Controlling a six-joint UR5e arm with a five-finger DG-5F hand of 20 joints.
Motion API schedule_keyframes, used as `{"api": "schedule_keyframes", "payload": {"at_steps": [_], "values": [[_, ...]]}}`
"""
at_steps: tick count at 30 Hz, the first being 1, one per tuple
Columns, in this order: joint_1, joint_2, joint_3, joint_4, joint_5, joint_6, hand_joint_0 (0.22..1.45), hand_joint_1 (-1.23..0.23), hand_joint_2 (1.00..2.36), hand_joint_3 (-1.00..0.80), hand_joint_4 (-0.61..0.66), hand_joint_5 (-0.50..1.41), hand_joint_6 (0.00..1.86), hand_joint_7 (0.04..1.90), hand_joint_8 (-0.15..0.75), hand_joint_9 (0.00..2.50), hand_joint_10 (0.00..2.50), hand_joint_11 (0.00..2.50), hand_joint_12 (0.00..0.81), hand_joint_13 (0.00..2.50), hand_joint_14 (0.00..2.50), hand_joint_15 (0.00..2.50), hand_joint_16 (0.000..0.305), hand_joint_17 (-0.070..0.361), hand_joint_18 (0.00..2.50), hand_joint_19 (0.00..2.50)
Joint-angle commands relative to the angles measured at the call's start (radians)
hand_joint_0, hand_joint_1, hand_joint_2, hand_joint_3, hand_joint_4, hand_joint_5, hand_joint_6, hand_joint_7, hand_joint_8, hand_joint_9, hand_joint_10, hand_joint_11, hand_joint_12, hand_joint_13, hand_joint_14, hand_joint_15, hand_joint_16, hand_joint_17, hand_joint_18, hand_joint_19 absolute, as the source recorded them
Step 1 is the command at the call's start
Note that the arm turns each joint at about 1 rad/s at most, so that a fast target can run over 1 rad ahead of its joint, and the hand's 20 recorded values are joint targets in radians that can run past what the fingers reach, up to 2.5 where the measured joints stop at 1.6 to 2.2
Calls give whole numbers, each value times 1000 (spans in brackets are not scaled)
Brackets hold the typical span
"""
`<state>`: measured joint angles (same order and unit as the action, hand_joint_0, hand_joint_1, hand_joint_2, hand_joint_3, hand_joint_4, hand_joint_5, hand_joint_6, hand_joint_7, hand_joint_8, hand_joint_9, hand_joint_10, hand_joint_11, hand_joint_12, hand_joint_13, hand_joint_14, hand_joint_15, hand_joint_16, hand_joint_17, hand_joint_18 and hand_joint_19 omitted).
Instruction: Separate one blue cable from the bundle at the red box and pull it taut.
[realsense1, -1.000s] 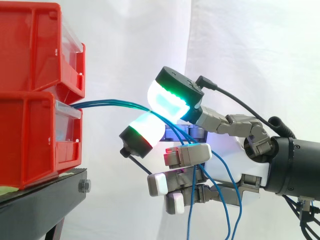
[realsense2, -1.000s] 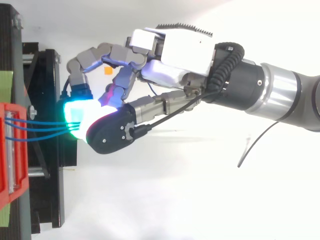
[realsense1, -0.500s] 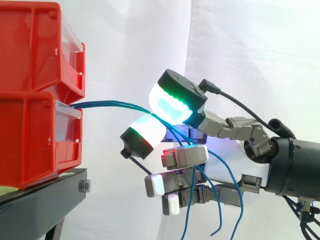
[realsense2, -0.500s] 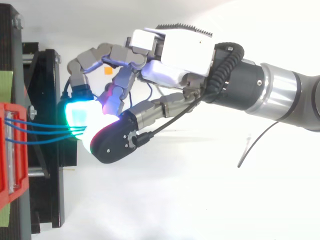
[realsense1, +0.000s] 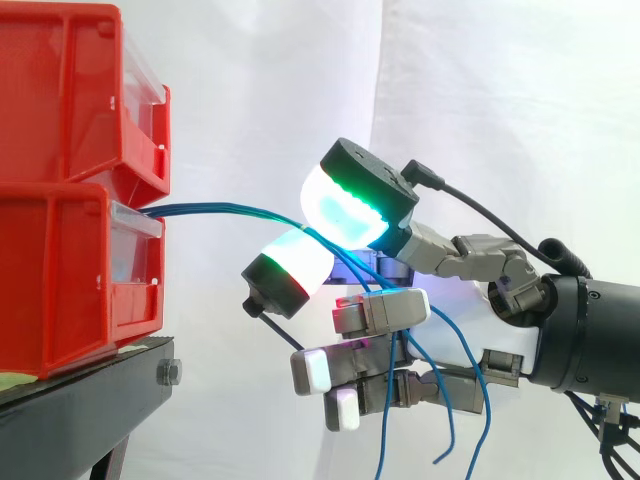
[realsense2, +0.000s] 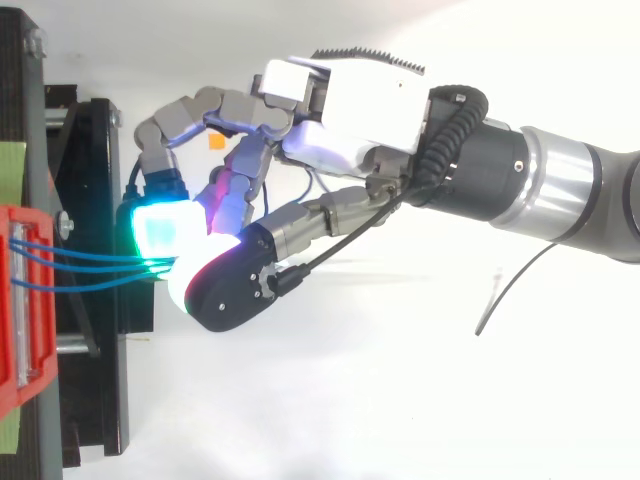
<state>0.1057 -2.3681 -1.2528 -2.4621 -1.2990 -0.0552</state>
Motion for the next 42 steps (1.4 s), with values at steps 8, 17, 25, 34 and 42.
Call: {"api": "schedule_keyframes", "payload": {"at_steps": [8,17,25,34,42], "values": [[0,0,0,0,0,-2,592,-377,1000,-500,18,-109,848,1283,282,1500,32,1596,394,1135,29,764,51,114,985,898],[0,0,0,0,0,-2,439,-400,1000,-500,62,-106,841,1229,343,1535,29,1566,455,1196,26,752,64,144,1109,833],[0,0,0,0,0,-2,497,-961,1000,-500,62,-147,856,1238,298,1460,26,1618,397,1193,32,881,56,126,1015,810],[0,0,0,0,0,-2,646,-768,1015,-307,1,-165,888,1329,275,1466,28,1645,374,1248,33,986,52,118,984,894],[0,0,0,0,0,-2,602,-570,1011,-360,42,-165,857,1292,276,1437,30,1626,389,1207,30,955,55,124,984,915]]}}
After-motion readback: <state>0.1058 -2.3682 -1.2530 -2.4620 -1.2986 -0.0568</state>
